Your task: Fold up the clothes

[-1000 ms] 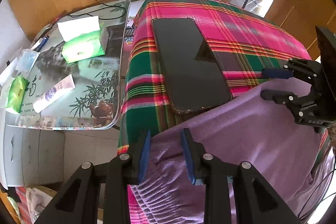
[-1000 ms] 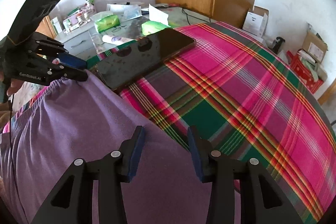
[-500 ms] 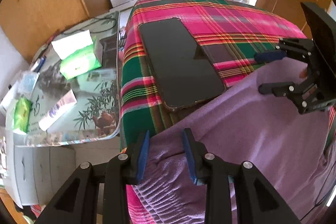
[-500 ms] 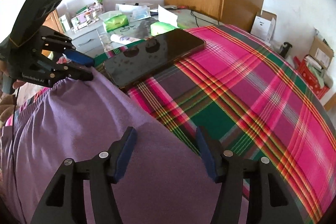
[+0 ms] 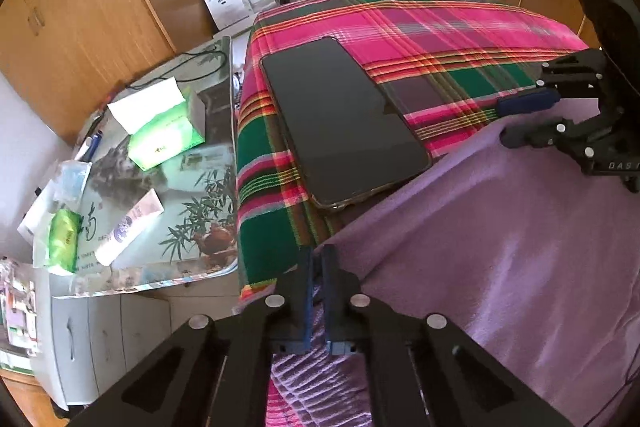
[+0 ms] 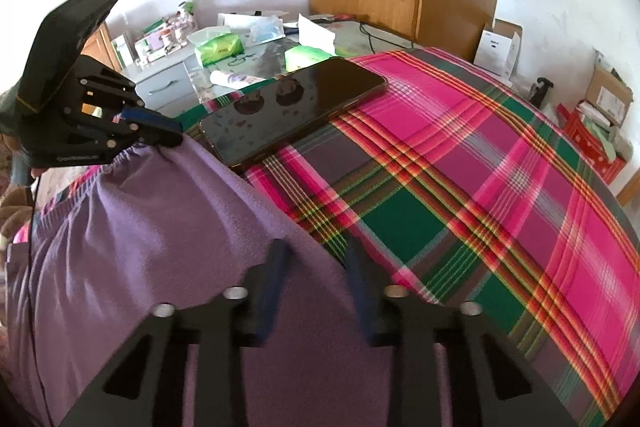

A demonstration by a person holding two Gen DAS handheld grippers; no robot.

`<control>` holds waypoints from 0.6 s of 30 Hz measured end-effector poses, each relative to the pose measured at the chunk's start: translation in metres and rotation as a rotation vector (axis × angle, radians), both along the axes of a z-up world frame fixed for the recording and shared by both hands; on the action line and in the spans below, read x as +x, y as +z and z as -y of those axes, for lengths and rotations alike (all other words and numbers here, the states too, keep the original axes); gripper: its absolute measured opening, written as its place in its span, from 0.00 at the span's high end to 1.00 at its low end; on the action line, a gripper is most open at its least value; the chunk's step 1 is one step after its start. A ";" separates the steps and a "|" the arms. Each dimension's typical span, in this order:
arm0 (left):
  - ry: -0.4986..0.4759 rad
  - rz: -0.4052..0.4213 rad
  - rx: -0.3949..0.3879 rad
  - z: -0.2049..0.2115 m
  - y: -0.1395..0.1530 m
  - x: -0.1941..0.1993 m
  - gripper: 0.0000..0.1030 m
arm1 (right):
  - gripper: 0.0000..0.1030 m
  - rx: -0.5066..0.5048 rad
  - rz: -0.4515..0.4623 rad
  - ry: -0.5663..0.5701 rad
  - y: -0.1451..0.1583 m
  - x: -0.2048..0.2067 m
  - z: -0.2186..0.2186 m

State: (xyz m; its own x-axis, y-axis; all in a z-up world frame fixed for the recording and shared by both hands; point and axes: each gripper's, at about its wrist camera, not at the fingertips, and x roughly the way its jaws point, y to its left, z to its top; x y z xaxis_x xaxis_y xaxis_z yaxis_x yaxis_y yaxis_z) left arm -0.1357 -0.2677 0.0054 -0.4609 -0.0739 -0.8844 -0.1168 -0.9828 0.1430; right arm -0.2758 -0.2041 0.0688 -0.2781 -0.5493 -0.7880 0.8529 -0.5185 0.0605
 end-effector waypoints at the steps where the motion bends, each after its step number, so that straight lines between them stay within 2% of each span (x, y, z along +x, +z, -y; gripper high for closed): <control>1: 0.004 -0.002 0.003 0.001 0.000 0.000 0.98 | 0.78 -0.002 0.003 -0.001 0.000 0.001 -0.001; 5: 0.016 -0.009 0.005 0.002 0.002 0.001 0.98 | 0.91 0.001 -0.004 -0.002 0.001 0.006 -0.001; 7: 0.021 -0.012 0.005 0.003 0.003 0.002 0.98 | 0.94 0.014 -0.030 0.000 0.002 0.011 0.000; 18: 0.049 -0.068 0.009 0.001 0.022 0.015 0.99 | 0.96 -0.002 -0.145 -0.036 0.031 0.048 -0.006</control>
State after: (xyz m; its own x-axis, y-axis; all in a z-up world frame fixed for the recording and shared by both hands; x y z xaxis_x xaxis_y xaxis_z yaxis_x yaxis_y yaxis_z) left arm -0.1203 -0.2685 0.0271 -0.5160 -0.0897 -0.8519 -0.0593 -0.9884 0.1400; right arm -0.2280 -0.1977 0.0997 -0.4083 -0.5384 -0.7372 0.8336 -0.5490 -0.0608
